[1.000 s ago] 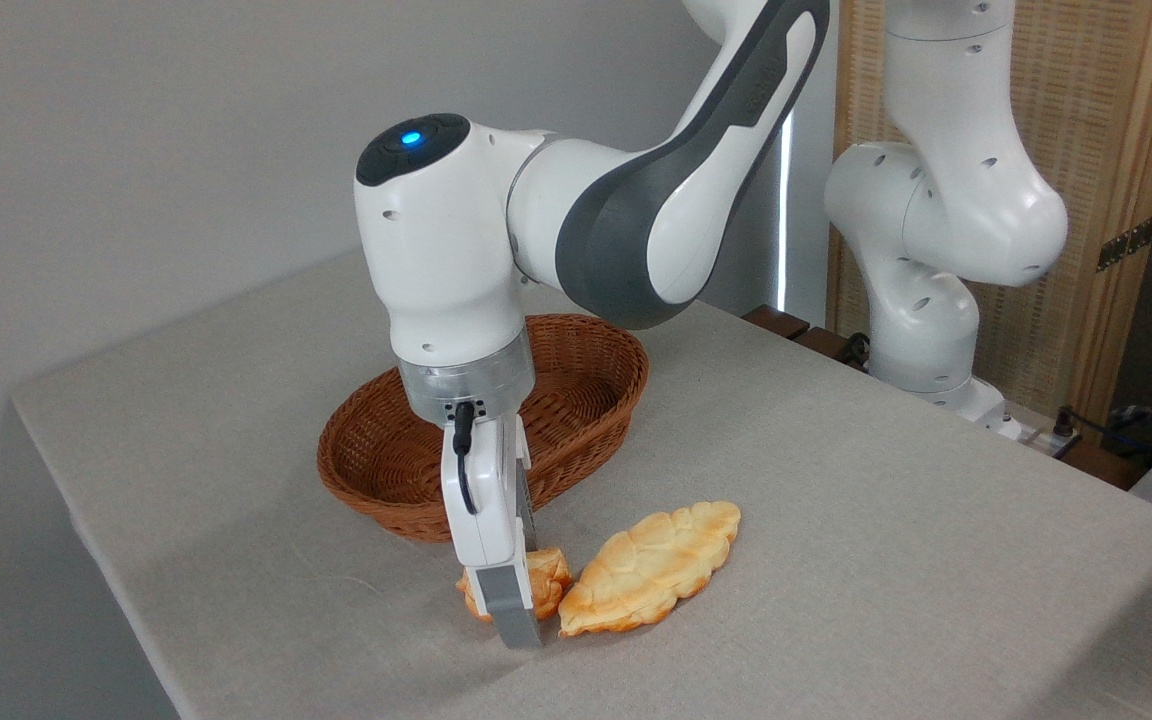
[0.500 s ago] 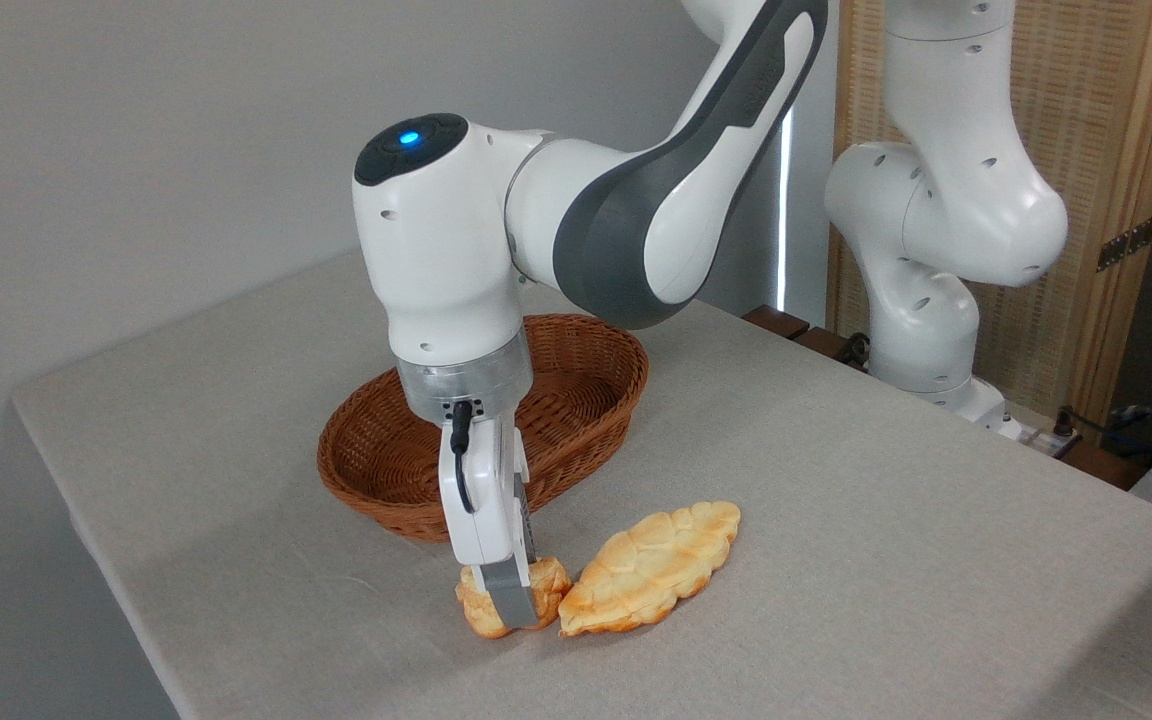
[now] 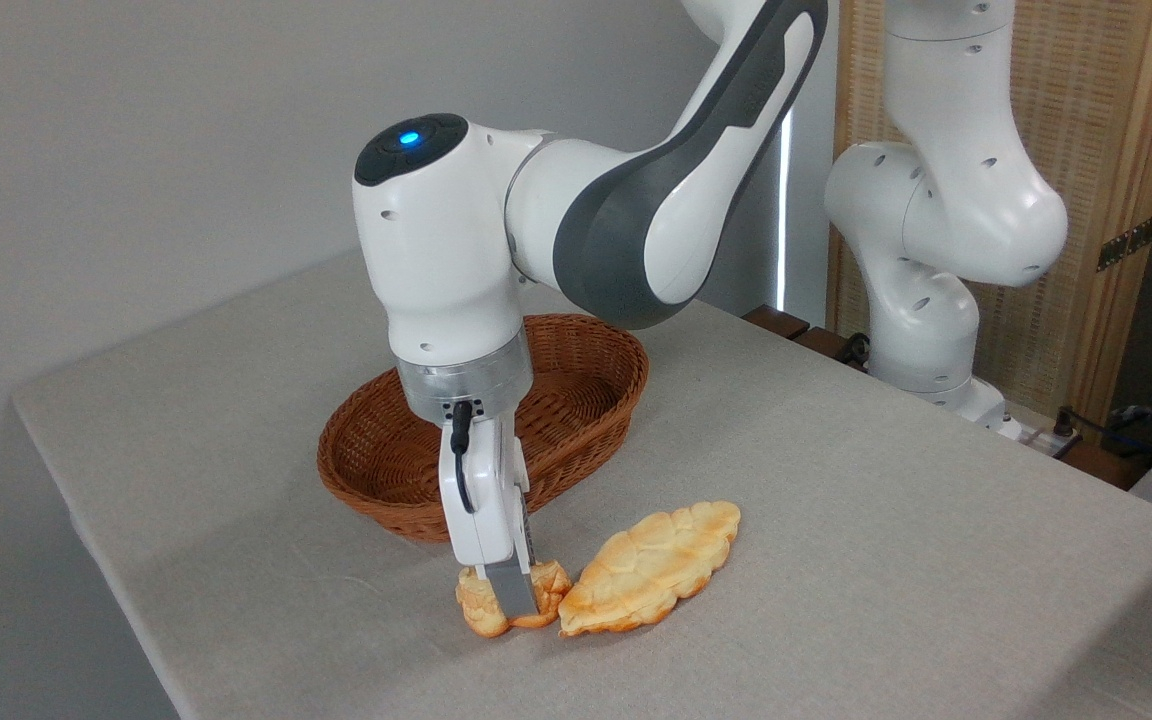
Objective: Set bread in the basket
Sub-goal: 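Lift the roll and carry it over the wicker basket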
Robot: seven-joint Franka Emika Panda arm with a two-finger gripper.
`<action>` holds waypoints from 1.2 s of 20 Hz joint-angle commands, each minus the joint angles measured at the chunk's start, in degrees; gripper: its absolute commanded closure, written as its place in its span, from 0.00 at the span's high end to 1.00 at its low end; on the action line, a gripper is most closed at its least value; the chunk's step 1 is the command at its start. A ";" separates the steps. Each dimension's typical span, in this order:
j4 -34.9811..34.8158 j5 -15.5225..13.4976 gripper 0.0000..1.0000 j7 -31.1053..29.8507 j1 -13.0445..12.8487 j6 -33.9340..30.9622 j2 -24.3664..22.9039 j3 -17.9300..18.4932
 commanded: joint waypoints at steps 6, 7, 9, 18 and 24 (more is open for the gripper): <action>2.72 -4.78 0.19 0.64 0.61 0.64 -0.61 1.31; 3.43 -4.96 0.19 0.55 0.79 0.64 -1.05 1.48; 4.13 -5.83 0.19 0.11 0.79 0.55 -1.49 2.53; 9.93 -10.85 0.26 -20.78 0.00 -7.00 -3.51 -0.52; 12.57 -10.85 0.26 -31.17 0.00 -14.38 -3.95 -6.24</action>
